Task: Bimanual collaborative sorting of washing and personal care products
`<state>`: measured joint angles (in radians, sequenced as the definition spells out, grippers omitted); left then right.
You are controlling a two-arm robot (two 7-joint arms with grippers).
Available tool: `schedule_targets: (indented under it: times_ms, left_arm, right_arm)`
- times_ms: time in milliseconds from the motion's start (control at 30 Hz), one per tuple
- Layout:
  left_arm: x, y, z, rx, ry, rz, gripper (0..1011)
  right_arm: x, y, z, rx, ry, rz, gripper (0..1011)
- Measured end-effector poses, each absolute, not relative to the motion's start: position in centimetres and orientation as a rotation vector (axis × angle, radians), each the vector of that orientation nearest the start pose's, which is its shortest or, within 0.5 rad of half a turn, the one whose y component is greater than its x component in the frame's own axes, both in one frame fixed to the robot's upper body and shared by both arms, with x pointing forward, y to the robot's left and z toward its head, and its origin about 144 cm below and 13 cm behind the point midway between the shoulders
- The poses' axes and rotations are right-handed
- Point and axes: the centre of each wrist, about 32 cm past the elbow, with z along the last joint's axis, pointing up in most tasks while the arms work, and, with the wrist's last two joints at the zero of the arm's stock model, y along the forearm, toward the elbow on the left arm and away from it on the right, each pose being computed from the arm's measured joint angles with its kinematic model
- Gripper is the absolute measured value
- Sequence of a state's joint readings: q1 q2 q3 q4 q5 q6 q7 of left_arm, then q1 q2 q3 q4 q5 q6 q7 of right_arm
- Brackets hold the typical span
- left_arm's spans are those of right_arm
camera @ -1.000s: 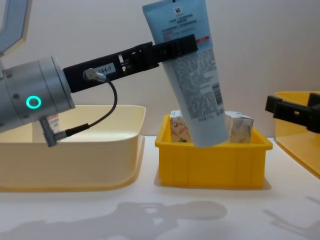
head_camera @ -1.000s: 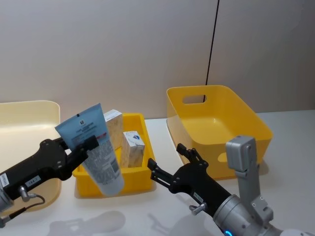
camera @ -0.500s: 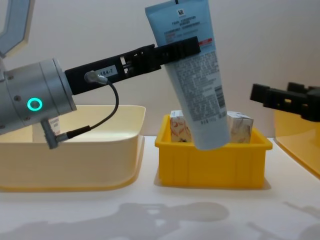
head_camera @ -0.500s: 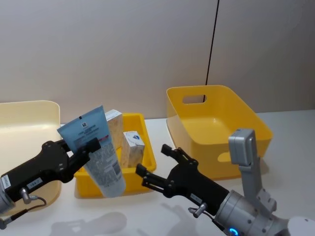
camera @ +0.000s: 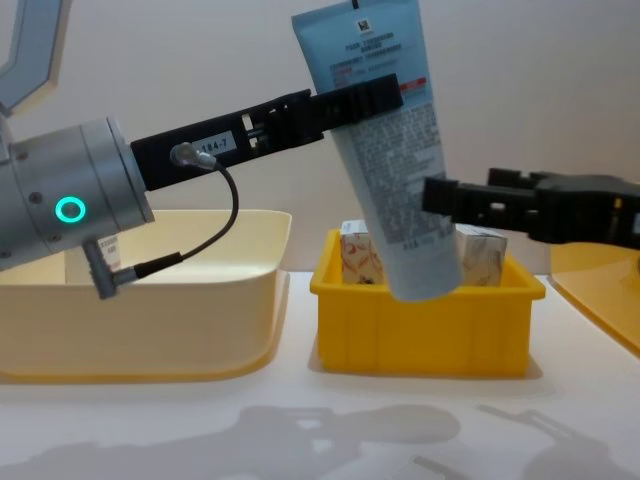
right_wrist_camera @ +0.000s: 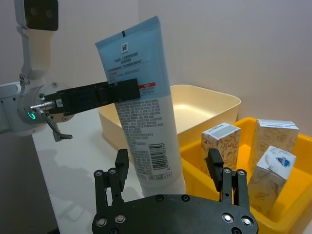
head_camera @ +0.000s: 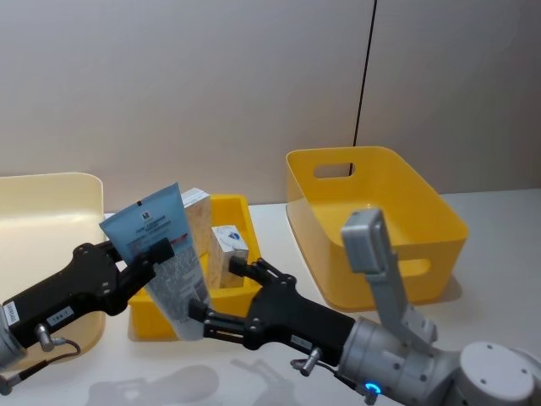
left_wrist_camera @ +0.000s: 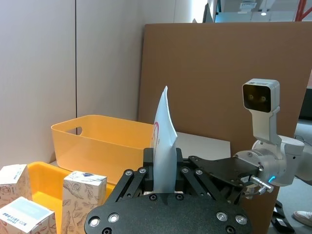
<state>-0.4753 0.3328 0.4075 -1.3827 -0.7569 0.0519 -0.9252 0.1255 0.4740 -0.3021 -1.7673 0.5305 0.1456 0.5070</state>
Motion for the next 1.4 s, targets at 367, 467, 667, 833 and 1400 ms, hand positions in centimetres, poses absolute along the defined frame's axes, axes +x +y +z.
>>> schedule_targets:
  times_ms: [367, 467, 667, 833, 1400]
  left_arm:
    - [56.7, 22.4, 123.7, -0.296, 0.052, 0.299, 218]
    - [56.7, 22.4, 123.7, -0.296, 0.052, 0.299, 217]
    - [56.7, 22.4, 123.7, -0.296, 0.052, 0.298, 219]
    - [56.7, 22.4, 123.7, -0.296, 0.052, 0.299, 218]
    - [56.7, 22.4, 123.7, -0.296, 0.052, 0.298, 328]
  right_arm:
    - [48.7, -23.0, 123.1, -0.034, -0.005, -0.665, 1001]
    - [49.2, -22.5, 123.1, -0.045, -0.009, -0.657, 1001]
    - [49.9, -21.6, 123.1, -0.061, -0.014, -0.644, 999]
    - [50.4, -21.1, 123.1, -0.074, -0.018, -0.635, 904]
    - [51.0, -20.4, 123.1, -0.088, -0.025, -0.622, 605]
